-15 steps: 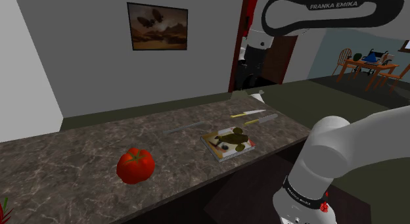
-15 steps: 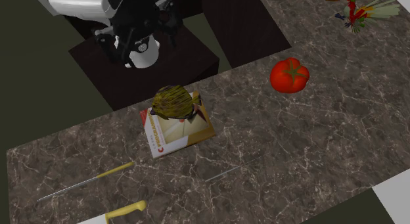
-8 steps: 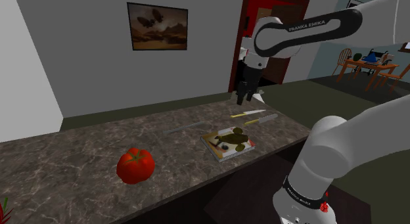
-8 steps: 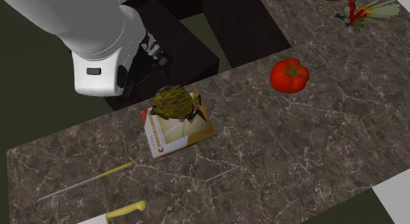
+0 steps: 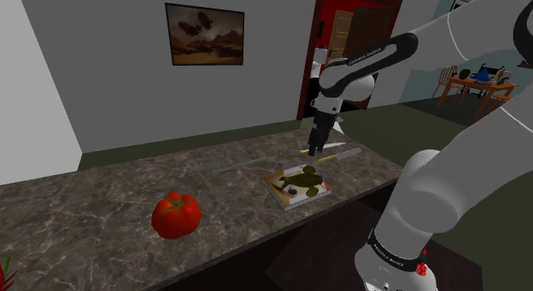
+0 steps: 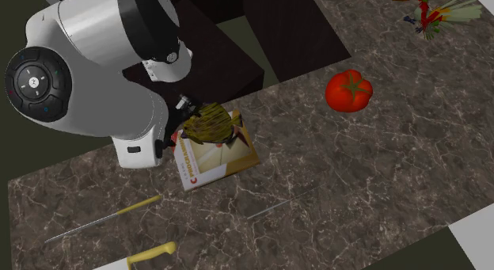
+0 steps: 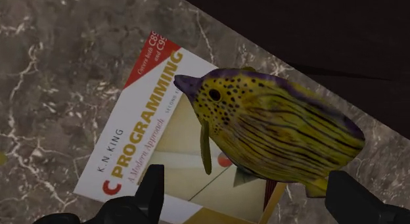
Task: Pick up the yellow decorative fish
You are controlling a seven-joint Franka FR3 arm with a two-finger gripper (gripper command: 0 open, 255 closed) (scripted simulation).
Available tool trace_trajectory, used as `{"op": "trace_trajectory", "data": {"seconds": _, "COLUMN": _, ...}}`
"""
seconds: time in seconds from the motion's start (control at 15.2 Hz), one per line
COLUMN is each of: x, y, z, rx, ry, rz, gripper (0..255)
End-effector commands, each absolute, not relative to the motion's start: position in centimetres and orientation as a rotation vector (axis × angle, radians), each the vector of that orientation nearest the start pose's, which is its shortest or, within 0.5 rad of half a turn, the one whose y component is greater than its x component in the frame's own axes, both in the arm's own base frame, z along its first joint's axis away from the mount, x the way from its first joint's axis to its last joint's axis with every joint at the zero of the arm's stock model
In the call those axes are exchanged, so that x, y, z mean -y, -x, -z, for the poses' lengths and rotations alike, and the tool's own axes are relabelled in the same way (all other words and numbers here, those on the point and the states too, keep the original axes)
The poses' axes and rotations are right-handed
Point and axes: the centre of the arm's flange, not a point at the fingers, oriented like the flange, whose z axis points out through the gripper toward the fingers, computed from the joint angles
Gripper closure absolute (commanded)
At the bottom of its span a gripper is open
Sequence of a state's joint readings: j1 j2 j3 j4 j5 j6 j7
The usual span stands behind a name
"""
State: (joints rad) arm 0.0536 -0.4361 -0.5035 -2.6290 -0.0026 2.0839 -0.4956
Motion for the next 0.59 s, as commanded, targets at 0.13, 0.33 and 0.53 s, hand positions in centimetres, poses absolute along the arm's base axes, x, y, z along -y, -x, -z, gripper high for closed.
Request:
{"op": "trace_trajectory", "data": {"seconds": 0.13, "x": 16.8, "y": -35.1, "z": -33.0, "rx": 0.180, "ry": 2.862, "rz": -0.094, "gripper": 0}}
{"op": "trace_trajectory", "data": {"seconds": 0.33, "x": 16.8, "y": -35.1, "z": -31.4, "rx": 0.180, "ry": 2.862, "rz": -0.094, "gripper": 0}}
{"op": "trace_trajectory", "data": {"seconds": 0.53, "x": 16.8, "y": -35.1, "z": -30.0, "rx": 0.180, "ry": 2.862, "rz": -0.094, "gripper": 0}}
